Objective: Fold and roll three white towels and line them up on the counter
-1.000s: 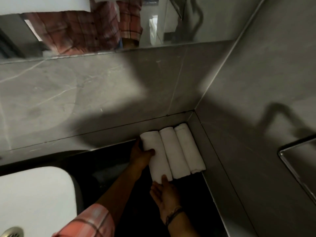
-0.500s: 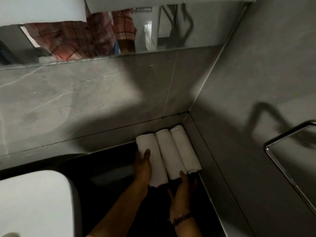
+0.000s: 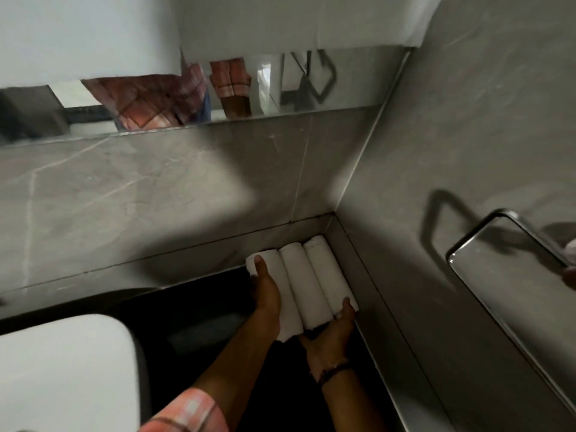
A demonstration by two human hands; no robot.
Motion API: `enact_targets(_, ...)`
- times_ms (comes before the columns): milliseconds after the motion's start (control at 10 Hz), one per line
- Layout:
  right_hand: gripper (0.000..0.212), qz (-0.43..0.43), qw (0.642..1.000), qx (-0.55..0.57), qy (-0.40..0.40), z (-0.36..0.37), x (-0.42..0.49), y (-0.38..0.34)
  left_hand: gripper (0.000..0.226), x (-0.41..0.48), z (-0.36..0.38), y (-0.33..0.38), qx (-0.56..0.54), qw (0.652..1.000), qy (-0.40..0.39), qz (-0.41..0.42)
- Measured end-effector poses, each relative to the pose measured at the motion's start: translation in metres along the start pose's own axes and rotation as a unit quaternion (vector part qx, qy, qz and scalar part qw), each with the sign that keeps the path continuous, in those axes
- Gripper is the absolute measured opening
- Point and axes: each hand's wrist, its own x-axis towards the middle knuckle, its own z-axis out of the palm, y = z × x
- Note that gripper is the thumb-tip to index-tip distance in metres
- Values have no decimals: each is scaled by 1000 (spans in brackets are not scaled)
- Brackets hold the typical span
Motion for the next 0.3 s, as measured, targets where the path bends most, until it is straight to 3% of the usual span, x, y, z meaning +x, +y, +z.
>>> enact_targets(200, 66, -4, 997, -81, -5, -33, -33, -4, 91, -27, -33, -3, 30, 998, -28, 38)
enact_targets(300, 49, -34, 981, -191, -5, -47, -57, 1, 87, -80, -61, -20, 81, 993, -30, 77)
